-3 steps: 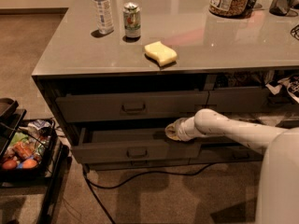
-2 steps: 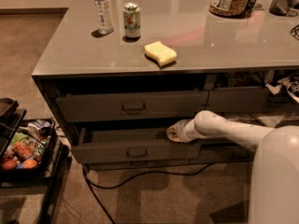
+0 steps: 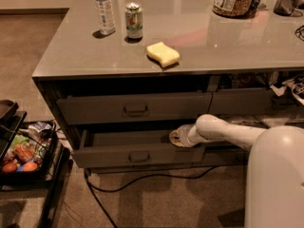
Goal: Open middle drawer
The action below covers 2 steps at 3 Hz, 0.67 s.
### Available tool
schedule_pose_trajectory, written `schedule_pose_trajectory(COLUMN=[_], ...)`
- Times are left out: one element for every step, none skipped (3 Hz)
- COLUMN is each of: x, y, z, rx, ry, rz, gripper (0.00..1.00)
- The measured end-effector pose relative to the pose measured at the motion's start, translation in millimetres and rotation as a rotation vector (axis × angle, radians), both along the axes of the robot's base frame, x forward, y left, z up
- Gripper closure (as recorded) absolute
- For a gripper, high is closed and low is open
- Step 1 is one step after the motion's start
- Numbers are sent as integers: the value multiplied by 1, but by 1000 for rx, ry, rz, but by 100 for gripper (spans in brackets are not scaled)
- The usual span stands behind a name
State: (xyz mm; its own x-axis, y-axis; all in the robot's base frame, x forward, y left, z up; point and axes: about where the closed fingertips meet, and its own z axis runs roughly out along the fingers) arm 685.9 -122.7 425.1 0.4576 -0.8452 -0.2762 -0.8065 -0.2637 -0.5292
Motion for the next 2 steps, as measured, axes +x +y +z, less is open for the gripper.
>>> schedule_pose_trajectory(x=[-9, -42], y=[2, 5], z=[-2, -1], rx=[0, 26], ry=[42, 136], rz=[-2, -20], gripper=[100, 100])
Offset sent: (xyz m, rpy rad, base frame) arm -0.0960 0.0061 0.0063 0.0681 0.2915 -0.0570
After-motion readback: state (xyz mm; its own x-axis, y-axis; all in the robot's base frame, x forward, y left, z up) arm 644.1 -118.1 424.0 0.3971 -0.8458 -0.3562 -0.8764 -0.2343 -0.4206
